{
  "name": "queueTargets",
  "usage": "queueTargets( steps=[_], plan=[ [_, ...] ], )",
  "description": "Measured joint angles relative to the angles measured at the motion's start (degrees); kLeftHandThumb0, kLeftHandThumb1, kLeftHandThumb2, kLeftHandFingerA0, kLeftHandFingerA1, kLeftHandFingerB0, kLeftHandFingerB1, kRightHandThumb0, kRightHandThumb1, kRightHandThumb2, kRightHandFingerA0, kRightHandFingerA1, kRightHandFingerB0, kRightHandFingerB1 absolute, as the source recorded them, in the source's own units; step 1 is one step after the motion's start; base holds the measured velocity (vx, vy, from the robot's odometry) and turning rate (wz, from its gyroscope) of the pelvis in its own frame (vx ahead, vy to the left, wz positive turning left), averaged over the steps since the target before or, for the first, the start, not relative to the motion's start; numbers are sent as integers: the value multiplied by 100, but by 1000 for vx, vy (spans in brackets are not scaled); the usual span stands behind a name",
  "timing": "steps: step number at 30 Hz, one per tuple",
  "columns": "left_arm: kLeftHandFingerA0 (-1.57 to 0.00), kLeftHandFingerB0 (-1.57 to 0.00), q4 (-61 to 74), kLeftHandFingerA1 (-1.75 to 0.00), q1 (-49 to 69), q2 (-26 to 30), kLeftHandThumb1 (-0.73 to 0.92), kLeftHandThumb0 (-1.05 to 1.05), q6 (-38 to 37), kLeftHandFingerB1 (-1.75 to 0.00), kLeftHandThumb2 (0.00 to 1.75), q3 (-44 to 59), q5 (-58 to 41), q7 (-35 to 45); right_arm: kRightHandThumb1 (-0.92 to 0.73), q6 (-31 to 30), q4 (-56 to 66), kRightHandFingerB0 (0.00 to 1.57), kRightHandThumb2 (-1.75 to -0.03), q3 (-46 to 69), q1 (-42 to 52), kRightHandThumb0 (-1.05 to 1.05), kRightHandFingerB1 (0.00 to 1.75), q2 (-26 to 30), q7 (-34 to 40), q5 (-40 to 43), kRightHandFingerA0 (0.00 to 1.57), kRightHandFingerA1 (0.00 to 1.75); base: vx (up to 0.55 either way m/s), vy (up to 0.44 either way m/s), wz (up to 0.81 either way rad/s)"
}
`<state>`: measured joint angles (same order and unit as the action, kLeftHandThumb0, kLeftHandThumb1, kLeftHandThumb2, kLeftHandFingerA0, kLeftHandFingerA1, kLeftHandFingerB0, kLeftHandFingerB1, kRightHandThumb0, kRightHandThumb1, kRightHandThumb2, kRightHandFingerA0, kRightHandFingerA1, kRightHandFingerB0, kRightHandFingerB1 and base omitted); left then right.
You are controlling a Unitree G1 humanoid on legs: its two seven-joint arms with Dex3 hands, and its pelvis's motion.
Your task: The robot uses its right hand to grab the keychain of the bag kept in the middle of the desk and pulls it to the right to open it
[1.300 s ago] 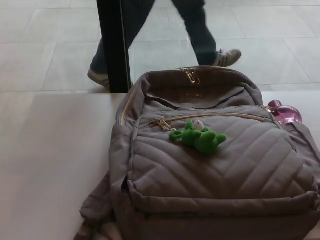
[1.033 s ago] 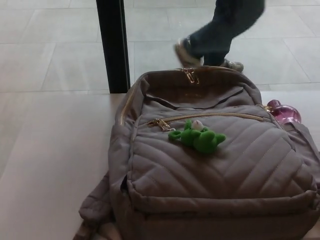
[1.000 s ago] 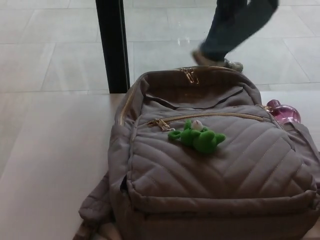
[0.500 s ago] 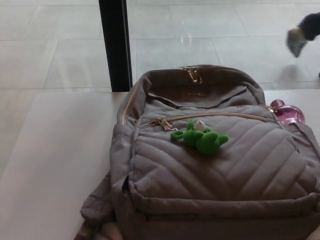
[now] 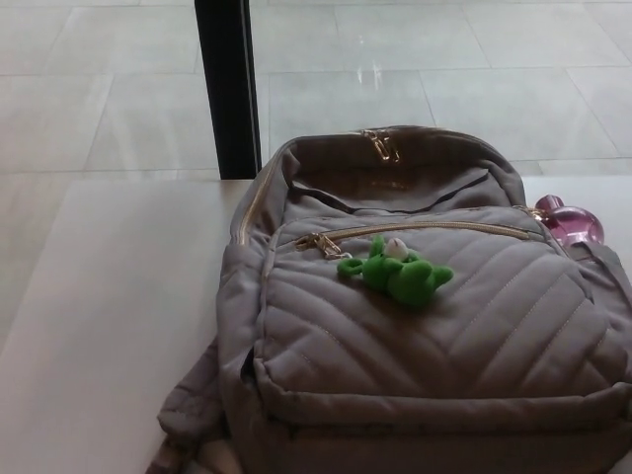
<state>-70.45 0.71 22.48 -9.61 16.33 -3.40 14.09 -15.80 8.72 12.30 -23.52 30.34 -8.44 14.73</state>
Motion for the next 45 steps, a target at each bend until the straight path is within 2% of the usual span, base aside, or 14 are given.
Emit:
queueTargets(
  steps=[2,4,12,16,17,22,23,26,27,38,39,40,43,45],
  plan=[
    [-64,-54,-6,-59,4,0,61,-55,-2,-43,59,3,-2,6,-56,-110,202,25,-59,-394,-191,-66,34,-41,-56,-42,33,54,0,0,0],
    [-64,-53,-6,-58,1,-2,61,-55,-4,-42,59,2,-3,9,-44,-223,372,19,-82,-862,-365,-65,46,-90,-122,-108,31,60,0,0,0],
    [-61,-53,5,-56,-2,-9,63,-54,-53,-43,59,2,-11,27,-52,-802,574,34,-56,-2426,-677,-52,39,-152,-407,-440,44,61,0,0,0],
    [-61,-53,13,-56,-23,-9,63,-54,-103,-43,60,11,-17,27,-64,-1060,566,35,-60,-2804,-693,-61,41,-100,-543,-694,44,65,0,0,0],
    [-61,-55,13,-56,-36,-9,63,-53,-107,-44,60,10,-16,27,-48,-1088,556,32,-87,-2896,-694,-59,53,-59,-572,-789,39,66,0,0,0],
    [-59,-55,8,-62,-78,-9,60,-52,-114,-45,59,2,-16,41,-59,-1022,500,44,-58,-3285,-698,-53,39,271,-668,-1164,49,56,0,0,0],
    [-61,-56,7,-62,-93,-9,61,-52,-114,-45,58,11,-18,53,-48,-988,481,36,-85,-3373,-698,-57,51,348,-685,-1258,44,62,0,0,0],
    [-62,-56,7,-63,-127,-9,61,-53,-114,-45,58,23,-19,61,-62,-864,447,43,-59,-3575,-699,-57,38,487,-716,-1486,51,56,0,0,0],
    [-61,-56,6,-63,-135,-9,61,-54,-114,-45,58,27,-20,61,-51,-822,447,36,-90,-3626,-701,-64,53,517,-722,-1550,47,65,0,0,0],
    [-61,-54,6,-62,-176,-8,63,-54,-115,-45,59,-3,-15,60,-56,-225,617,33,-94,-4073,-712,-78,50,795,-879,-2479,45,64,0,0,0],
    [-63,-54,6,-62,-177,-8,63,-54,-115,-44,59,-2,-17,62,-66,-183,650,39,-60,-4086,-712,-68,39,795,-910,-2560,49,58,0,0,0],
    [-62,-54,5,-62,-178,-8,63,-54,-115,-45,59,-6,-16,61,-55,-146,667,34,-92,-4083,-712,-75,51,789,-931,-2616,48,66,0,0,0],
    [-63,-54,5,-60,-177,-8,63,-53,-120,-44,59,-27,-13,59,-55,-63,667,32,-93,-4053,-711,-74,51,720,-971,-2786,46,65,0,0,0],
    [-62,-54,-9,-58,-177,-8,63,-51,-124,-44,59,-36,-14,59,-66,-67,645,36,-60,-4039,-726,-65,39,644,-1021,-2886,48,60,0,0,0]
  ],
)
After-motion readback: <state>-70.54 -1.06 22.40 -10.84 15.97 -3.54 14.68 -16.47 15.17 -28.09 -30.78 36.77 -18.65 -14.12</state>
